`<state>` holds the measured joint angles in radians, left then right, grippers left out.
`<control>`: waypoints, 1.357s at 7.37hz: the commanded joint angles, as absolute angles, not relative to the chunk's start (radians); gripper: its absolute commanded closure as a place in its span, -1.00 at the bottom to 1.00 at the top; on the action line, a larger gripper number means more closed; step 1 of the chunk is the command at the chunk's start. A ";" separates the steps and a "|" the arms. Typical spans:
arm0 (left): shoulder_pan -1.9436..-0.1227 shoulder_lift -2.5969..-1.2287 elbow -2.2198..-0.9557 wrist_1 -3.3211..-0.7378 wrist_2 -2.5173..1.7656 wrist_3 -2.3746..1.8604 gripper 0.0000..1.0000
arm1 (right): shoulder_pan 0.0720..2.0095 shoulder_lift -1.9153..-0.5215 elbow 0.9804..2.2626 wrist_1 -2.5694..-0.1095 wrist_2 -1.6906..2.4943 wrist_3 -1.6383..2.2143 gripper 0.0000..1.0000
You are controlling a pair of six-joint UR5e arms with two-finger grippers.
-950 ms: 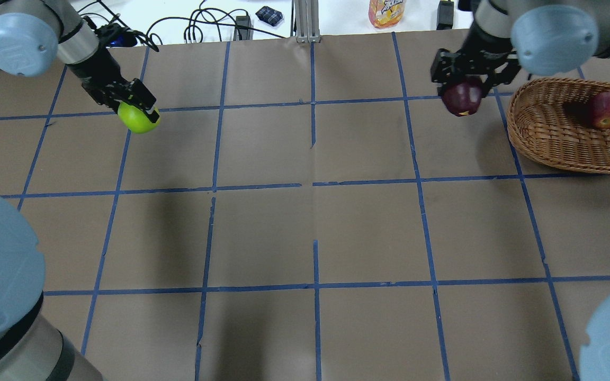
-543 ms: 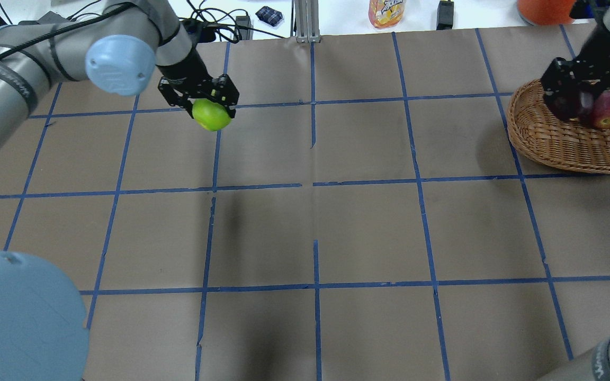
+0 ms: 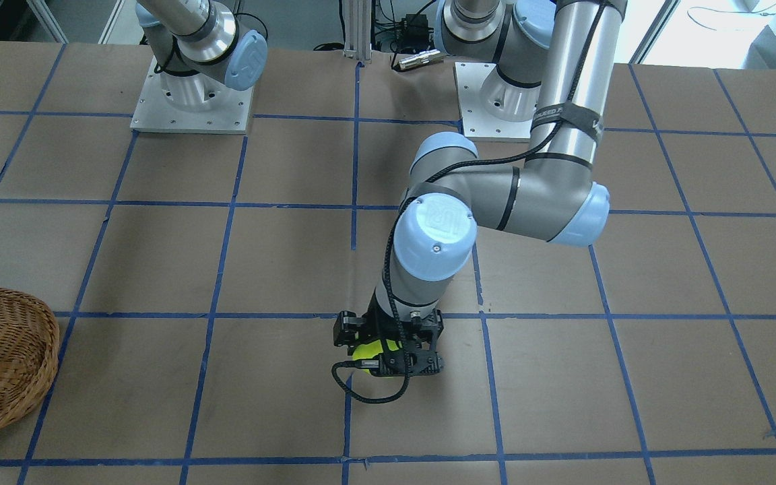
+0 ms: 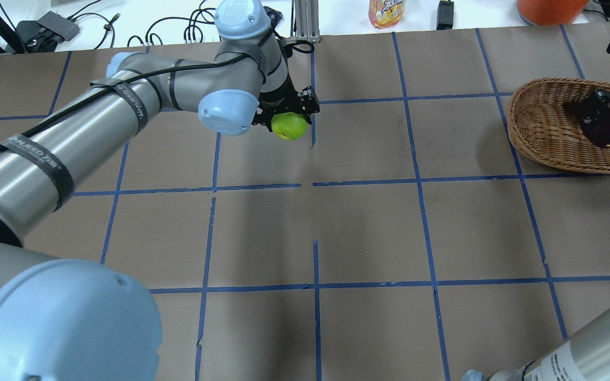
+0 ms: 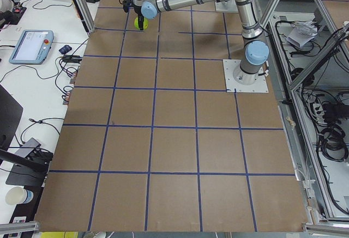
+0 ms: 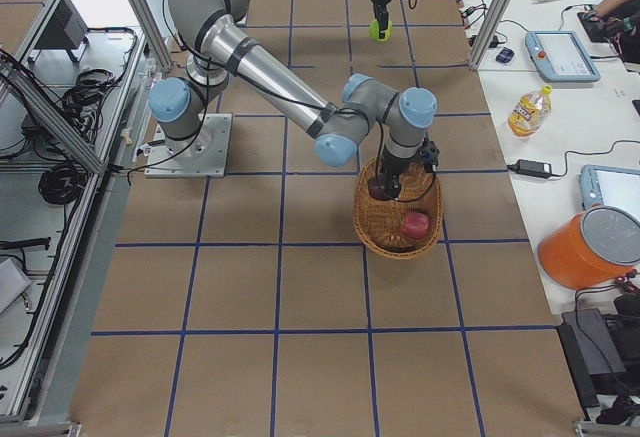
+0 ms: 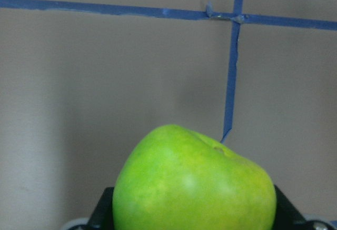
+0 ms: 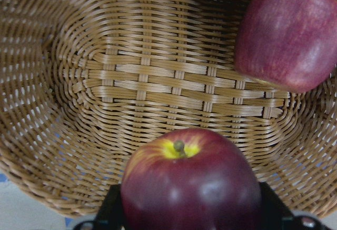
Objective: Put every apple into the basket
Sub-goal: 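Release dark apple in basket with right while left sets green apple at center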
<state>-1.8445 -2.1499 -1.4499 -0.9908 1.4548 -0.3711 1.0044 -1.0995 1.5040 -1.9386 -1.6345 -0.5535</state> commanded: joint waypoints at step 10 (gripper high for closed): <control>-1.839 -2.025 -1.518 -1.063 1.460 -0.355 -1.00 | 1.154 -1.182 1.488 -1.864 -1.545 -0.303 -1.00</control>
